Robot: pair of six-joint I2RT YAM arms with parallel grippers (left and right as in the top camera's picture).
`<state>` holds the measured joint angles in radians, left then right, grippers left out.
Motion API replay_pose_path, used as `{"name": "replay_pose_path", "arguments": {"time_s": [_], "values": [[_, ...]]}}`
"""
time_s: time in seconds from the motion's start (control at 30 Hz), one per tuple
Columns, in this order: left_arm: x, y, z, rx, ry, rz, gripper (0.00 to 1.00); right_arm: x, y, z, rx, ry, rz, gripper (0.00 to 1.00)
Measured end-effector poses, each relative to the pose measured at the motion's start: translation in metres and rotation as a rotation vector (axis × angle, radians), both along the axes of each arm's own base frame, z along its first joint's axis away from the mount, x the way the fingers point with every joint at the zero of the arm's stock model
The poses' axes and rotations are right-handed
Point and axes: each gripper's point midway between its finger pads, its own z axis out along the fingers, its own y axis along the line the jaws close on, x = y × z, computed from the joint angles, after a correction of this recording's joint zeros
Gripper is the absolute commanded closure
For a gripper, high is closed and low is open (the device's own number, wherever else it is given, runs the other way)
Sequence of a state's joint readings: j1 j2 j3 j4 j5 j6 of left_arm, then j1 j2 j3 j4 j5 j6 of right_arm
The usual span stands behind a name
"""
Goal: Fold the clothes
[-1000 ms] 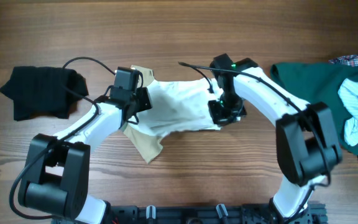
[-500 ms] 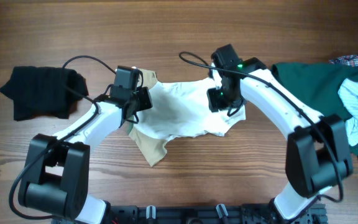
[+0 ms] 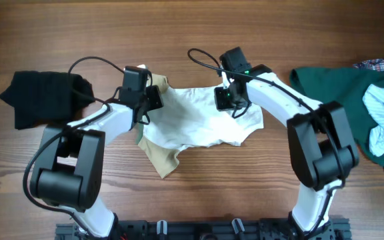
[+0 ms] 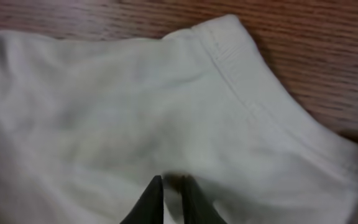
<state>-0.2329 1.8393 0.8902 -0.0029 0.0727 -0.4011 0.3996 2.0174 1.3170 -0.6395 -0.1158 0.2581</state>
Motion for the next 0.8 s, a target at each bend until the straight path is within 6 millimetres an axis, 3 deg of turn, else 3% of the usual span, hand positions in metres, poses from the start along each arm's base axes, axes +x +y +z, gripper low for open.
{"name": "replay_pose_path", "arguments": {"time_s": [0.1, 0.23, 0.33, 0.43, 0.5, 0.57, 0.63, 0.73, 0.8], "values": [[0.007, 0.003, -0.002, -0.001, -0.017, 0.011, 0.9, 0.009, 0.003, -0.002, 0.015, -0.027, -0.02, 0.95], [0.018, 0.015, -0.001, 0.007, -0.051, 0.047, 0.89, 0.024, -0.004, -0.002, 0.025, -0.065, -0.094, 0.91], [0.03, 0.04, 0.004, 0.024, -0.04, 0.106, 0.82, 0.036, -0.023, -0.001, 0.026, -0.079, -0.147, 0.57], [0.05, 0.047, 0.029, 0.018, -0.041, 0.092, 0.71, 0.039, -0.038, 0.003, 0.024, -0.072, -0.141, 0.39], [0.064, 0.043, 0.052, 0.017, -0.056, 0.066, 0.69, 0.035, -0.049, 0.011, 0.015, -0.062, -0.144, 0.32], [0.07, 0.035, 0.074, 0.016, -0.052, 0.036, 0.68, 0.032, -0.06, 0.033, 0.015, -0.076, -0.154, 0.22], [0.063, 0.032, 0.089, 0.018, -0.024, 0.019, 0.65, 0.025, -0.068, 0.06, 0.017, -0.097, -0.151, 0.2], [0.039, 0.028, 0.109, 0.012, 0.032, -0.005, 0.63, -0.001, -0.077, 0.1, 0.013, -0.09, -0.152, 0.18], [0.01, 0.026, 0.115, 0.02, 0.11, -0.021, 0.78, -0.024, -0.082, 0.114, 0.001, -0.051, -0.154, 0.21]]}}
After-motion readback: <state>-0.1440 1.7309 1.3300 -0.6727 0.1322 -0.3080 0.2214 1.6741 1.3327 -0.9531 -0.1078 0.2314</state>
